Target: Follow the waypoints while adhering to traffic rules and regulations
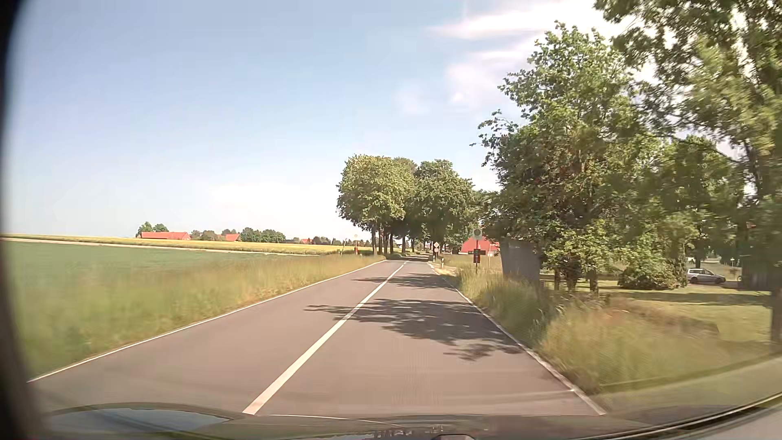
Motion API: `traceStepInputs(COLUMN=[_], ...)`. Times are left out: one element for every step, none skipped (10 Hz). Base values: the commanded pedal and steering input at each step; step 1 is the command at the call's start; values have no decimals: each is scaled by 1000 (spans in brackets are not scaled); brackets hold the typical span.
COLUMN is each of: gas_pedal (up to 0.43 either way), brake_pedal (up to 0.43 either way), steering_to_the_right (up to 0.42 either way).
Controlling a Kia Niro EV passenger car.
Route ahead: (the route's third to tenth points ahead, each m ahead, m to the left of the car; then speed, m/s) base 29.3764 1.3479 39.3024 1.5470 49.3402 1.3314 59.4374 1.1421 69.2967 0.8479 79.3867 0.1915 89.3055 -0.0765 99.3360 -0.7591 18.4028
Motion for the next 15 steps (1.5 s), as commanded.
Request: traceStepInputs(gas_pedal=[39,47,67,79,79,79,79,87,98,98,110,110,110,110,110], brake_pedal=[0,0,0,0,0,0,0,0,0,0,0,0,0,0,0], steering_to_the_right=[-2,-3,-2,-2,-1,-1,-1,-1,-1,-1,-1,-1,0,0,0])
